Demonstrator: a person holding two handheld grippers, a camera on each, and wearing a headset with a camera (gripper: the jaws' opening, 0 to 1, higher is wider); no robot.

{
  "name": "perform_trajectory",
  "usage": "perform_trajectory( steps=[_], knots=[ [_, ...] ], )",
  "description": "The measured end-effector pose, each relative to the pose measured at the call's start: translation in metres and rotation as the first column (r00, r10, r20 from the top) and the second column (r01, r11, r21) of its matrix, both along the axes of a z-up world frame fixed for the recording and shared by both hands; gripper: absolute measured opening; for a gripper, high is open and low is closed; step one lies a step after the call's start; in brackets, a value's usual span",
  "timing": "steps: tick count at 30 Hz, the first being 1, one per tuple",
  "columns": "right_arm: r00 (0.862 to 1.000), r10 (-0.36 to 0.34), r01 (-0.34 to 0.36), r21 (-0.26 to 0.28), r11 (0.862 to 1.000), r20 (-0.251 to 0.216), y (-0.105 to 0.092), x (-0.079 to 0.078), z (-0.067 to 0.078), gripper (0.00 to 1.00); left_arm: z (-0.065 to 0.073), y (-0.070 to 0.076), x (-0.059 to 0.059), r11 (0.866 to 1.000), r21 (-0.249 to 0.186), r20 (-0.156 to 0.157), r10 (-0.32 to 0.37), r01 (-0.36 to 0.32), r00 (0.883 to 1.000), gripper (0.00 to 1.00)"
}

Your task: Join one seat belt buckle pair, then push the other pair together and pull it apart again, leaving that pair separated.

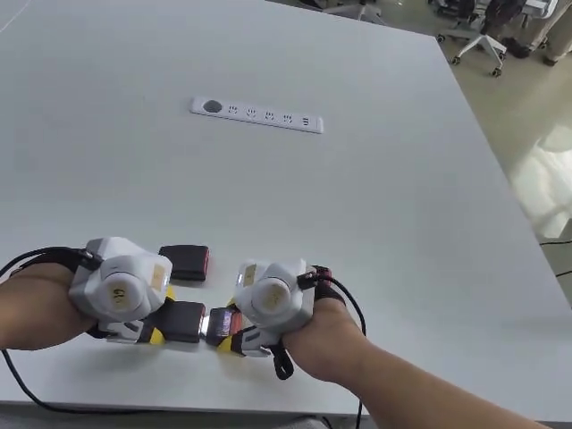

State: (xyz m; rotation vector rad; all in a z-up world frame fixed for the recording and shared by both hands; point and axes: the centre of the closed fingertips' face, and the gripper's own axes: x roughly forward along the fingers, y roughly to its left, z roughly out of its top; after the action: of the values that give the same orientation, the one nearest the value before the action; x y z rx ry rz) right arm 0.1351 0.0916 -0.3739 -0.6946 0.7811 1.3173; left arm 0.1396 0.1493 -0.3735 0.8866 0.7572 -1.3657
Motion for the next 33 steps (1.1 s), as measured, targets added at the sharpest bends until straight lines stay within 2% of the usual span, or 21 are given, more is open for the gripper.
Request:
perform_trajectory(
  steps=[10,14,16,20,26,33],
  knots=[
    [1.000,0.004,-0.004,-0.005,1.000,0.006,0.001,0.000,0.001,0.32,-0.002,0.001,0.003,1.000,0.003,0.008,-0.007,0.007,1.000,0.29],
    [1.000,0.018,-0.018,0.003,1.000,0.013,0.000,0.000,0.002,0.32,0.003,0.001,0.001,1.000,0.007,-0.003,-0.009,0.009,1.000,0.29],
    [1.000,0.015,-0.015,0.014,1.000,0.011,0.000,-0.001,0.002,0.32,0.007,0.002,-0.001,1.000,0.015,0.001,-0.016,0.016,1.000,0.28],
    [1.000,0.017,-0.017,0.012,1.000,0.016,0.000,-0.002,0.003,0.32,0.013,0.003,-0.004,1.000,0.004,-0.006,-0.008,0.008,1.000,0.28],
    [1.000,0.020,-0.020,0.005,1.000,0.016,0.000,-0.001,0.004,0.32,0.008,0.006,0.002,1.000,0.005,-0.014,-0.007,0.007,1.000,0.28],
    [1.000,0.019,-0.020,0.001,1.000,0.016,-0.001,-0.001,0.003,0.32,0.004,0.008,0.004,1.000,0.018,-0.005,-0.011,0.011,1.000,0.28]
  ],
)
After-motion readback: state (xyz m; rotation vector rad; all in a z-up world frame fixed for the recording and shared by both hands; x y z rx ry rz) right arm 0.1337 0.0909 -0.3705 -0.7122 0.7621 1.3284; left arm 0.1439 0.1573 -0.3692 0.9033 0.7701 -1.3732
